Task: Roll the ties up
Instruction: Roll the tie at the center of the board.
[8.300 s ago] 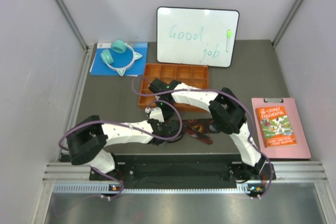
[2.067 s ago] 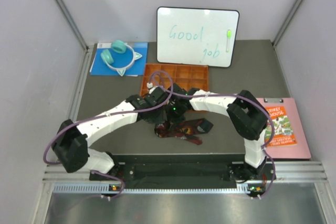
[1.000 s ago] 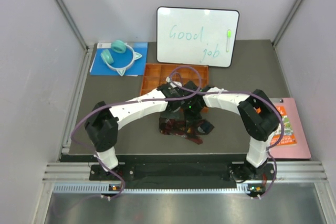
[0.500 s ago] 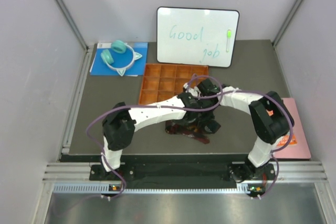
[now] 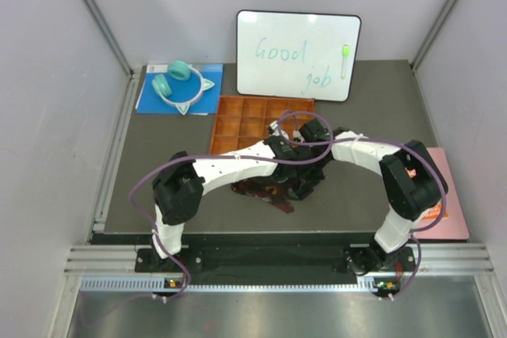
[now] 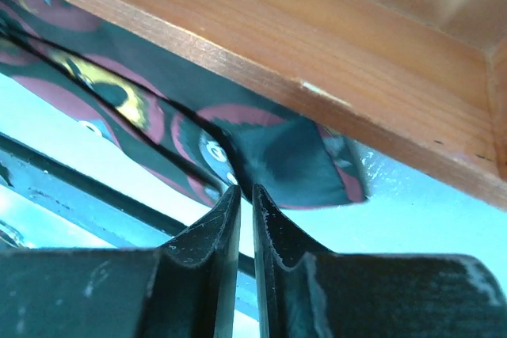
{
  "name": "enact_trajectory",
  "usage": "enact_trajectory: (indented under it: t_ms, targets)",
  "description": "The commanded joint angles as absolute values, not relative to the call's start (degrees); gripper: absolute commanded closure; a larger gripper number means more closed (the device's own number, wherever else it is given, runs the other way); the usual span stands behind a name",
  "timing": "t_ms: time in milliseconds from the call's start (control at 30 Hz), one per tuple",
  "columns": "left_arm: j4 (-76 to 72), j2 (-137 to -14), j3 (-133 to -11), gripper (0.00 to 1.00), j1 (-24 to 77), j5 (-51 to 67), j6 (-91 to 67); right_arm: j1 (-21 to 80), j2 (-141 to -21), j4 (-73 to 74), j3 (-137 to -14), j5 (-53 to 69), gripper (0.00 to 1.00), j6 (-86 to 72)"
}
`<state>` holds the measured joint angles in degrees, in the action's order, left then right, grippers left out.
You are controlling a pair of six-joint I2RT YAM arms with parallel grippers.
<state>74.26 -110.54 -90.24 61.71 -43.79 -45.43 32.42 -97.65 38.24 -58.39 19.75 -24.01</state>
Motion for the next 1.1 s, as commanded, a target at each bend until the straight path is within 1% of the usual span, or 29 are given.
enact_trajectory:
  t_ms: [0, 167, 467, 600, 767, 967, 1033, 1067]
  targets:
    - [81.0, -110.6, -88.2, 1.00, 62.1, -47.3, -43.1, 30.9, -94.4, 38.1, -59.2, 19.9, 0.87, -22.8]
    - [80.2, -111.5, -86.6, 1.00, 62.7, -47.7, -42.4, 28.1, -92.9, 38.2, -57.7, 20.2, 0.87, -22.1]
    - [82.9, -117.6, -90.4, 1.00, 63.7, -49.9, -42.0, 22.7, -88.9, 39.9, -56.3, 20.4, 0.87, -20.8]
    - [83.8, -121.6, -92.5, 1.00, 65.2, -50.1, -42.3, 20.5, -88.0, 40.7, -56.0, 17.6, 0.86, -21.3]
    - [83.3, -126.1, -94.8, 1.00, 67.6, -48.6, -42.3, 19.6, -86.6, 40.4, -55.5, 16.7, 0.86, -22.4]
    - [79.9, -126.8, -93.9, 1.00, 68.5, -45.4, -41.7, 19.5, -85.9, 40.6, -55.5, 16.6, 0.83, -22.7]
    - [78.8, -126.7, -93.3, 0.94, 68.6, -44.4, -41.0, 19.5, -85.7, 40.4, -55.5, 17.3, 0.83, -22.7]
    - [77.4, -126.1, -93.1, 0.87, 68.6, -42.9, -40.8, 19.6, -85.6, 40.4, -55.5, 17.4, 0.83, -22.7]
